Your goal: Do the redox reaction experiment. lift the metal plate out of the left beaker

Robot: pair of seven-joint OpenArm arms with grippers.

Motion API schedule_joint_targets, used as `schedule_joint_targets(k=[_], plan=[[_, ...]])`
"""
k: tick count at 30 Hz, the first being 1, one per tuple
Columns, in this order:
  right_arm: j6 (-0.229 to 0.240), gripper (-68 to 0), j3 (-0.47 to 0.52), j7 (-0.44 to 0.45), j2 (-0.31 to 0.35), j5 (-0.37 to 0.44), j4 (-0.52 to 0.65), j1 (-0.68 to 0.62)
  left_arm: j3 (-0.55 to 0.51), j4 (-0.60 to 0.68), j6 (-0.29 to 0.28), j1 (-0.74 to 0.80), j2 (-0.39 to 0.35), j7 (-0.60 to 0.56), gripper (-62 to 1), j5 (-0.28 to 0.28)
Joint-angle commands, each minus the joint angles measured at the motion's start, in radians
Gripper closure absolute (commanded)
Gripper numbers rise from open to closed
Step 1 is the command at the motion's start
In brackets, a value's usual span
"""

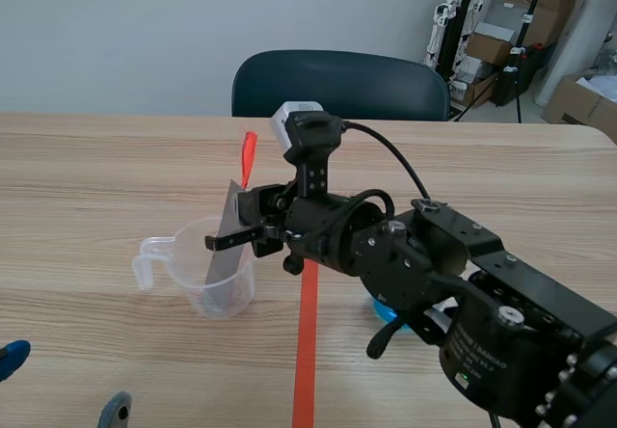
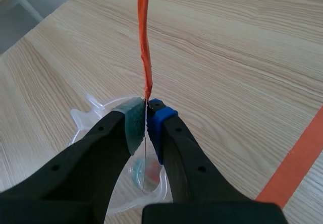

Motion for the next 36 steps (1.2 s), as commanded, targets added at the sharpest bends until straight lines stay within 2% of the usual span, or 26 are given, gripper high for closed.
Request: schedule_joint_targets(k=[1,11,15,18,22,27,36], plan=[[0.010,-0.6,0.000,-0.002,-0.004,-0.019,0.016,0.017,-0.003,0.004,0.000,0.002,-0.006,-0.046,-62.3,-0.006],[0.010,-0.6,0.000,-0.003,-0.003,-0.162,0.067,0.016,-0.003,0.004,0.000,0.002,-0.006,-0.046,-62.3,-0.006],[0.055,-0.6,0.000,-0.002,-0.004,-0.172,0.069,0.016,-0.003,0.004,0.000,0.000,-0.006,-0.046,-62.3,-0.006],[0.061,-0.6,0.000,-0.002,-0.010,-0.183,0.069,0.016,-0.003,0.004,0.000,0.000,-0.006,-0.046,-62.3,-0.006],[0.107,-0.6,0.000,-0.010,-0.020,-0.205,0.069,0.016,-0.003,0.004,0.000,0.000,-0.006,-0.046,-62.3,-0.007],[0.108,-0.6,-0.021,-0.010,-0.020,-0.214,0.069,0.016,-0.003,0.004,0.000,0.000,-0.007,-0.046,-62.3,-0.007],[0.115,-0.6,-0.093,-0.010,-0.022,-0.328,0.069,0.016,-0.003,0.004,0.000,0.000,-0.007,-0.046,-62.3,-0.007]])
